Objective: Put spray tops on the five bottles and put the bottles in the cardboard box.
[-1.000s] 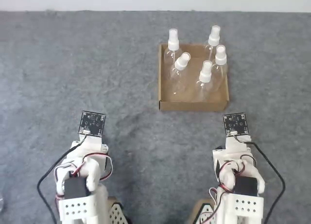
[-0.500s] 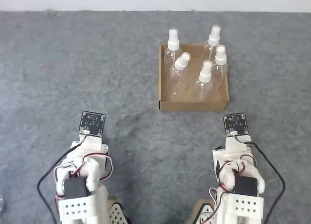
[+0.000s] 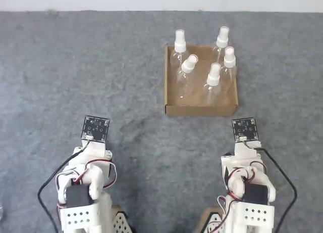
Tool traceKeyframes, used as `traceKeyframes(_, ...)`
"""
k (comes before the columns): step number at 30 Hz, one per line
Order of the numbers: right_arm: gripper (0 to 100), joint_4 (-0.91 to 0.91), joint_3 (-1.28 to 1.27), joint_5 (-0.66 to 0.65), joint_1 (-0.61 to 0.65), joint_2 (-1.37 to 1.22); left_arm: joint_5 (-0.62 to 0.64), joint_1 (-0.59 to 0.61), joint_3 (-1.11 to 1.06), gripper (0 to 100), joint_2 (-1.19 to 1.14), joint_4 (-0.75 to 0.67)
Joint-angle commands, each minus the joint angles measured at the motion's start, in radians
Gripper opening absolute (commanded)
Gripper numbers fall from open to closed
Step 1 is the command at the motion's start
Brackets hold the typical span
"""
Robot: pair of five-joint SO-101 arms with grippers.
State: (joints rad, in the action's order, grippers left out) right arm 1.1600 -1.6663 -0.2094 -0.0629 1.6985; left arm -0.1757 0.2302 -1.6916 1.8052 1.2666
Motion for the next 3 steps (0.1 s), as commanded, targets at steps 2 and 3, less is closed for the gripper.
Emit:
traceKeyframes(2,0.9,0.005,-0.023,-0.011,-0.013,0.021,-0.011,0.005,0.007,1,0.021,0.002)
traceKeyframes(3,0.9,0.005,-0.023,-0.011,-0.013,0.021,-0.011,0.005,0.007,1,0.021,0.002)
